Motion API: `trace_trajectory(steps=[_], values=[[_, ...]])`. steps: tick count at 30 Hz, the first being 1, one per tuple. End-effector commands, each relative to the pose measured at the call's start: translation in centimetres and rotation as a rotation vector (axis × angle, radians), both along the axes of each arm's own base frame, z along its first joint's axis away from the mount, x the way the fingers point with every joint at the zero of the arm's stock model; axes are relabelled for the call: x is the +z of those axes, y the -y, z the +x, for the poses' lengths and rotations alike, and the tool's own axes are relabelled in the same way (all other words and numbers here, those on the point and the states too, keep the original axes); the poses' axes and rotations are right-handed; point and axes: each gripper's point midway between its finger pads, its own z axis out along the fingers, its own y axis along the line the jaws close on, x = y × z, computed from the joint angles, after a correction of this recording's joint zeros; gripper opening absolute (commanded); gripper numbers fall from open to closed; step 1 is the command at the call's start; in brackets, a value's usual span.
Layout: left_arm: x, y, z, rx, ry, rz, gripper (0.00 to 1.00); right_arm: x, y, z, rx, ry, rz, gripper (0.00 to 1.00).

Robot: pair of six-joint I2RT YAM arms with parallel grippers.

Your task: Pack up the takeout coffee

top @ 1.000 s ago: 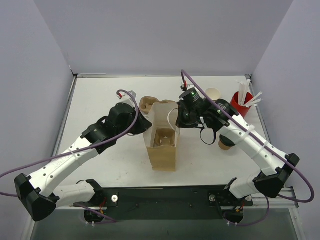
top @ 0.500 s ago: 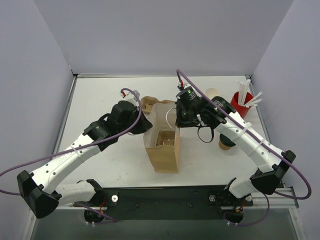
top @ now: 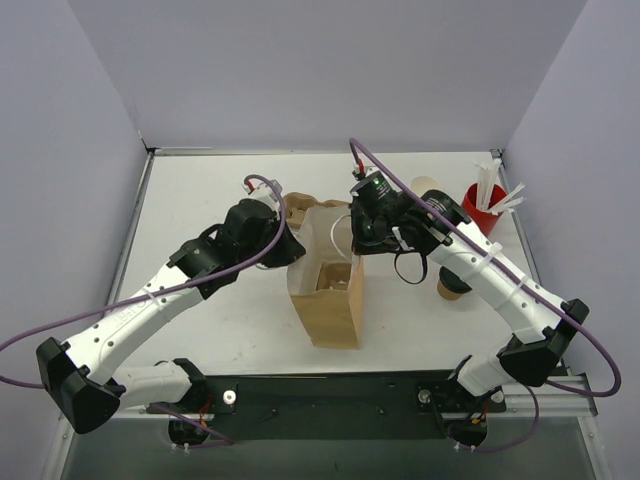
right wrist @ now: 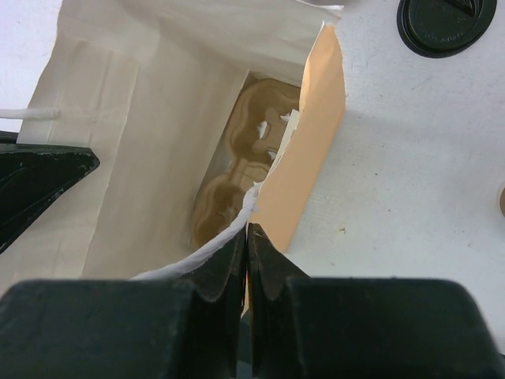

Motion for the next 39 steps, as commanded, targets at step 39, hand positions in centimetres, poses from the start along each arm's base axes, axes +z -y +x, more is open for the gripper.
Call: trace_trajectory(steps=[39], values=[[-1.3,0.6,0.9,-0.034,-0.006,0.081,0.0,-3.9,-1.9,2.0,0.003,0.004,-0.007,0.0]])
